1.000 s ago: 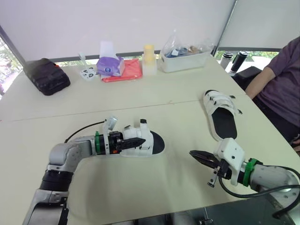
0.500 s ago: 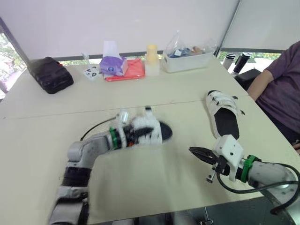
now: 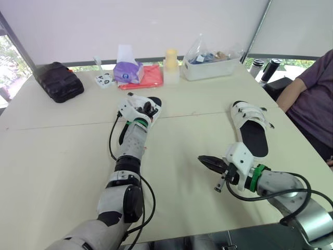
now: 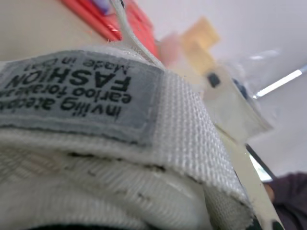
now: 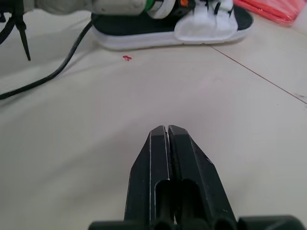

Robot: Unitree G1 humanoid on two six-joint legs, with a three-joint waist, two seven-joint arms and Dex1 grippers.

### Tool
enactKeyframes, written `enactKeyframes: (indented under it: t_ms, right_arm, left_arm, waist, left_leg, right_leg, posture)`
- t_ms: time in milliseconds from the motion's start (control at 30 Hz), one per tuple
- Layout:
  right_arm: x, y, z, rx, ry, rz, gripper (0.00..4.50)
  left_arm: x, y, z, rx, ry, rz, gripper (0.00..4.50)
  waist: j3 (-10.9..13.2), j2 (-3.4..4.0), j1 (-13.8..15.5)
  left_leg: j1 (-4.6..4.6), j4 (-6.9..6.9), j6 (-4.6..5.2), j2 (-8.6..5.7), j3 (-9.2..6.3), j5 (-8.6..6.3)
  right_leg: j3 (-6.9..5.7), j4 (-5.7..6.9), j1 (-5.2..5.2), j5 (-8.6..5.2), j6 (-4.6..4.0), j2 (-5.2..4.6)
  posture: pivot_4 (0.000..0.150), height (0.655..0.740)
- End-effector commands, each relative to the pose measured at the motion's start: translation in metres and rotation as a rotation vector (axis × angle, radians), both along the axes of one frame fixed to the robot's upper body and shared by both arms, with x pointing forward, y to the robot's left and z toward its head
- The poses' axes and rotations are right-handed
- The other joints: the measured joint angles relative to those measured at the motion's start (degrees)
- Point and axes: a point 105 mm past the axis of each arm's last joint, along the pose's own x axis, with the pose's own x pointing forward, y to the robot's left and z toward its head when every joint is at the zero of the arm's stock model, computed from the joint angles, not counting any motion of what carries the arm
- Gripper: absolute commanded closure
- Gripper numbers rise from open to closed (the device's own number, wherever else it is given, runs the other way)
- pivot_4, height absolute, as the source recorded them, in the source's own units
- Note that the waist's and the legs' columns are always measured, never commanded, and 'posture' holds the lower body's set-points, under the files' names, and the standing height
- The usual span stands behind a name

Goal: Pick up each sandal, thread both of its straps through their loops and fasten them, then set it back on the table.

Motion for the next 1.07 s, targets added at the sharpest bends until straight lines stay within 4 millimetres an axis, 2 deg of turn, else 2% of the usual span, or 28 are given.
enactKeyframes:
  t_ms: [33,167,300,367,433,533,600,667,767,800,867,1067]
  right_arm:
    - [0.000,0.004,0.008,0.010,-0.046,0.011,4.50]
    - [0.000,0.004,0.006,0.008,-0.045,0.012,4.50]
    - [0.001,0.003,0.005,0.007,-0.041,0.014,4.50]
    - [0.001,0.003,0.004,0.004,-0.038,0.018,4.50]
    - [-0.001,0.001,0.004,0.004,-0.037,0.017,4.50]
    - [-0.002,-0.003,0.001,0.010,-0.024,0.002,4.50]
    - [-0.003,-0.006,-0.002,0.012,-0.015,-0.003,4.50]
    - [-0.002,-0.007,-0.004,0.021,-0.010,-0.007,4.50]
    - [0.001,-0.009,-0.006,0.050,0.004,-0.023,4.50]
    - [0.004,-0.012,-0.008,0.070,0.014,-0.040,4.50]
    - [0.010,-0.021,-0.010,0.138,0.042,-0.093,4.50]
    - [0.020,-0.037,-0.009,0.253,0.089,-0.170,4.50]
  left_arm:
    - [0.002,0.006,0.002,-0.026,-0.009,0.063,3.84]
    - [0.001,0.014,-0.010,-0.008,0.035,0.099,2.16]
    - [-0.003,0.014,-0.014,-0.015,0.048,0.088,0.02]
    - [-0.009,0.014,-0.015,-0.019,0.062,0.067,0.02]
    - [-0.024,0.012,-0.012,0.083,0.067,-0.017,0.02]
    - [-0.059,0.012,0.000,0.359,0.012,-0.160,0.02]
    - [-0.084,0.022,-0.005,0.556,0.030,-0.218,0.02]
    - [-0.102,0.031,-0.006,0.680,0.040,-0.259,0.02]
    - [-0.124,0.032,0.001,0.838,-0.018,-0.350,0.02]
    - [-0.135,0.031,0.007,0.862,-0.068,-0.404,0.02]
    - [-0.155,0.031,0.016,0.812,-0.126,-0.501,0.02]
    - [-0.200,0.035,0.005,0.844,-0.125,-0.693,0.02]
  waist:
    - [0.0,0.00,0.0]
    - [0.0,0.01,0.0]
    - [-0.1,0.04,-0.2]
    - [-0.2,0.11,-0.5]
    - [-0.2,0.12,-0.9]
    - [-0.2,0.13,-1.8]
    - [-0.2,0.15,-2.1]
    - [-0.2,0.16,-2.0]
    - [-0.3,0.18,-1.3]
    - [-0.3,0.18,-0.8]
    - [-0.3,0.16,-1.6]
    - [-0.3,0.25,-2.0]
  left_leg:
    - [0.02,0.00,0.00,-0.01,0.01,0.00]
    - [0.07,0.02,0.00,-0.02,0.02,0.00]
    - [0.23,0.05,0.01,-0.02,0.06,0.01]
    - [0.31,0.04,0.02,0.01,0.14,0.00]
    - [0.37,0.03,0.02,0.05,0.19,0.00]
    - [0.37,0.01,0.02,0.18,0.15,0.00]
    - [0.40,-0.02,0.02,0.21,0.13,0.00]
    - [0.40,0.02,0.02,0.23,0.14,0.00]
    - [0.47,0.08,0.01,0.23,0.17,0.01]
    - [0.49,0.09,0.02,0.17,0.20,0.02]
    - [0.54,0.09,0.07,0.19,0.27,0.10]
    - [0.71,-0.04,0.09,0.26,0.32,0.08]
  right_leg:
    - [0.01,0.01,0.00,0.00,0.00,0.00]
    - [0.01,0.09,0.03,0.01,0.01,0.02]
    - [0.04,0.12,0.17,0.02,0.03,0.05]
    - [0.14,0.17,0.18,0.02,0.04,0.10]
    - [0.22,0.24,0.17,0.02,0.04,0.13]
    - [0.33,0.31,0.12,0.02,0.04,0.13]
    - [0.49,0.36,0.06,0.02,0.04,0.17]
    - [0.51,0.44,0.05,0.02,0.03,0.21]
    - [0.50,0.55,0.10,0.07,-0.06,0.21]
    - [0.43,0.55,0.21,0.07,-0.07,0.19]
    - [0.39,0.48,0.31,0.07,-0.07,0.18]
    - [0.59,0.57,0.24,0.05,-0.10,0.18]
  posture:
    - [0.150,0.7400]
    - [0.150,0.7400]
    - [0.150,0.7400]
    - [0.150,0.7400]
    - [0.150,0.7400]
    - [0.150,0.7400]
    - [0.150,0.7400]
    - [0.150,0.7400]
    - [0.150,0.7400]
    - [0.150,0.7400]
    - [0.150,0.7400]
    - [0.150,0.7400]
